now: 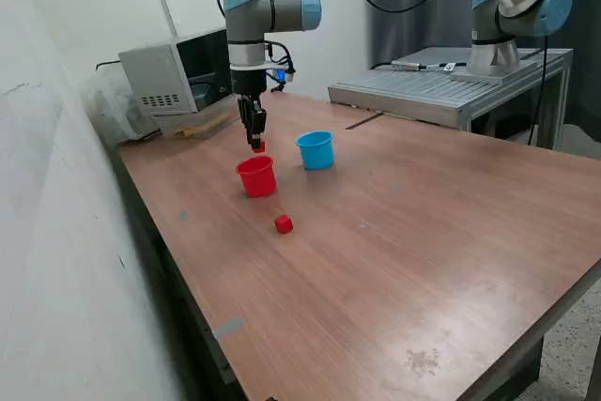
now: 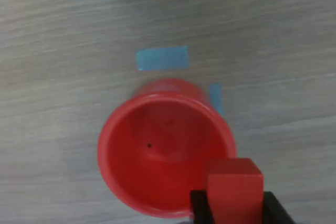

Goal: Place red objects in the red bin, and blue objects in the blue bin.

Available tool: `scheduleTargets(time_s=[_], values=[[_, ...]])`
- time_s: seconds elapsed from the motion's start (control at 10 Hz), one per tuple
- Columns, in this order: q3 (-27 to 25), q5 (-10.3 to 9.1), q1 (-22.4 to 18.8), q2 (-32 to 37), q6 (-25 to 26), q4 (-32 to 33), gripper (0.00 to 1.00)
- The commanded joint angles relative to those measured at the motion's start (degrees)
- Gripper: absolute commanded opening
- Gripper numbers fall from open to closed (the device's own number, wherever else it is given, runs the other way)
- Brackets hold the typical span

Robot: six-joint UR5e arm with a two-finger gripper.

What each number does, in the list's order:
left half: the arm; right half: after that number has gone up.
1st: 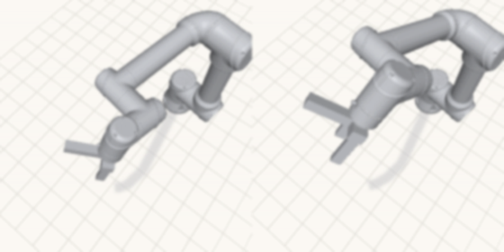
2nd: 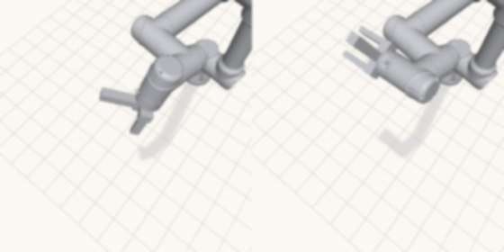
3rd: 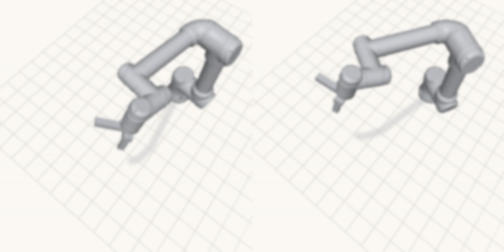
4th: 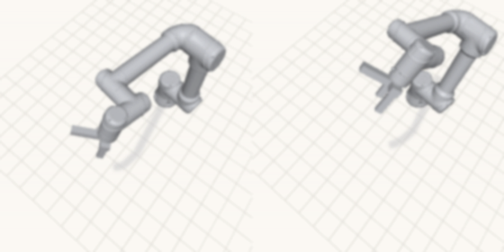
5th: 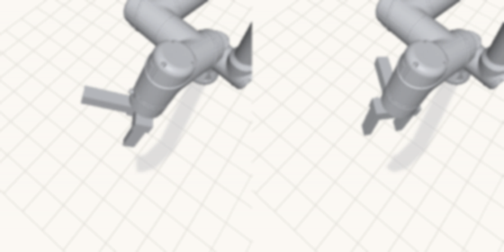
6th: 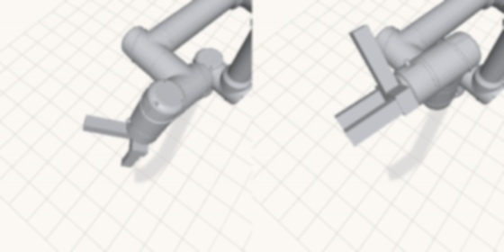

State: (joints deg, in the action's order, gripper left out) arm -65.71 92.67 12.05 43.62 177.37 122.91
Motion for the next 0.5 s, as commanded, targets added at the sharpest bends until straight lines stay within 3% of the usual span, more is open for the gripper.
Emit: scheduleTargets(time_s=[0.0, 0.4], values=[[0.14, 0.15, 1.13, -0.72, 0.00, 0.84, 0.00], [-0.38, 0.23, 1.40, -0.64, 0.00, 1.80, 0.00]])
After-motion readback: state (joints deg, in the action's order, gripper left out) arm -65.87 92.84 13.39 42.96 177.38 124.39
